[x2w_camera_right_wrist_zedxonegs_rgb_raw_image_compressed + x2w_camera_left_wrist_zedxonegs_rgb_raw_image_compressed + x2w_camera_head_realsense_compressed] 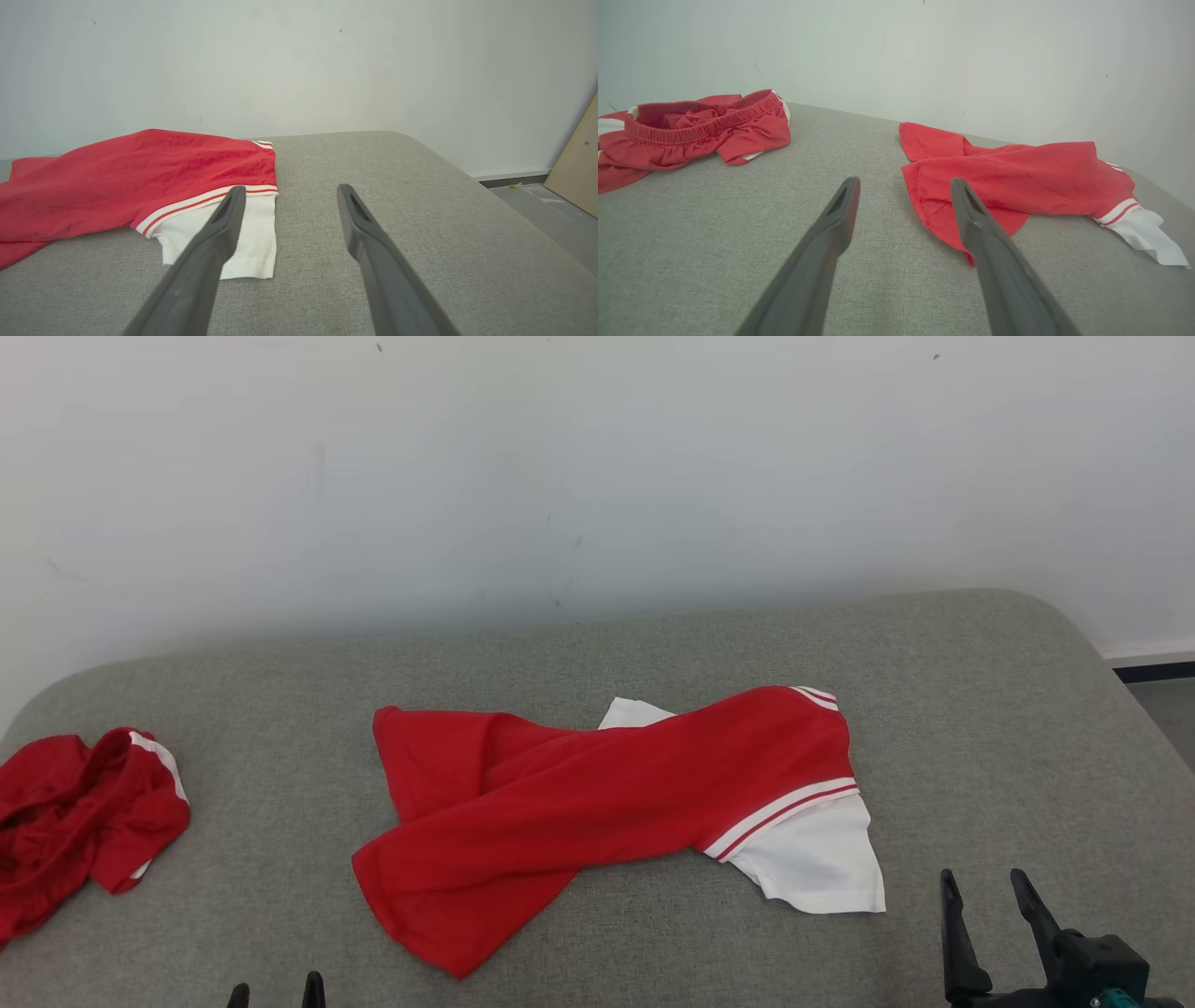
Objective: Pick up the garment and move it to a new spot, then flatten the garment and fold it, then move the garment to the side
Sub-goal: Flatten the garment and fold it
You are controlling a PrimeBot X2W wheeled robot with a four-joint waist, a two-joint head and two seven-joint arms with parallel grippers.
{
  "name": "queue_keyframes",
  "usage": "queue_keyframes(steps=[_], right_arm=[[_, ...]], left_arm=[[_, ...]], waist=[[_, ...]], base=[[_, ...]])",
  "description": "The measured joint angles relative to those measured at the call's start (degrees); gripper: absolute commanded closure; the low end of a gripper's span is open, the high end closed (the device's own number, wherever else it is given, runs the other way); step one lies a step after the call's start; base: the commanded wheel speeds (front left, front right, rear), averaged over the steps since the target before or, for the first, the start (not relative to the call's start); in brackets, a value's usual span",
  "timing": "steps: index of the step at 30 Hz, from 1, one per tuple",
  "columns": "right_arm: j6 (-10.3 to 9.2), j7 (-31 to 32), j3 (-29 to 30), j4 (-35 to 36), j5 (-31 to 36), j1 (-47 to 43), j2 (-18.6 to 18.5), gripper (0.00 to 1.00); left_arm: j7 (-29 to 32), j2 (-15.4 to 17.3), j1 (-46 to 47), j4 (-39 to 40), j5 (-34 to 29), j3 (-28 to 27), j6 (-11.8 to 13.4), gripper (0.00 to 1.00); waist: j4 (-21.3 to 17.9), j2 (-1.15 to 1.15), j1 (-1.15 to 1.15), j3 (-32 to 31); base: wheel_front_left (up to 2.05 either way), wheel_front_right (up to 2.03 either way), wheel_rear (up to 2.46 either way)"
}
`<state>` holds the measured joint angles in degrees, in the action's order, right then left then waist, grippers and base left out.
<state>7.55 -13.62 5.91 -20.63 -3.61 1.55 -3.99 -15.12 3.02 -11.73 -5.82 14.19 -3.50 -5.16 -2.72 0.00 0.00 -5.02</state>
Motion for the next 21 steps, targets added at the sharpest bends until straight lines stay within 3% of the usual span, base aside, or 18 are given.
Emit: queue_keyframes(steps=[6, 12, 16, 21], right_arm=[[0.00, 0.64, 0.15, -0.65, -0.33, 0.70, -0.04, 0.00], [0.00, 9.27, 0.77, -4.93, -0.89, 4.12, 0.11, 0.00], [0.00, 11.90, 1.27, -7.16, -0.67, 8.37, 0.35, 0.00], [0.00, 14.65, 2.59, -13.10, 3.34, 13.12, 0.56, 0.00]], left_arm=[[0.01, -0.03, 0.09, -1.04, -0.02, 0.71, -0.43, 0.00], [1.58, -0.12, 3.66, -7.53, 0.47, 4.17, -0.91, 0.00], [3.57, -0.13, 8.86, -11.40, 0.25, 5.98, -0.90, 0.00], [6.97, -0.13, 15.56, -17.47, 0.36, 7.56, 0.92, 0.00]], waist=[[0.00, 0.00, 0.00, 0.30], [-0.03, 0.00, 0.00, 1.33], [-0.06, 0.00, 0.00, 2.81], [-0.04, 0.00, 0.01, 5.40]], base=[[0.00, 0.00, 0.00], [0.00, 0.00, 0.00], [0.00, 0.00, 0.00], [0.00, 0.00, 0.00]])
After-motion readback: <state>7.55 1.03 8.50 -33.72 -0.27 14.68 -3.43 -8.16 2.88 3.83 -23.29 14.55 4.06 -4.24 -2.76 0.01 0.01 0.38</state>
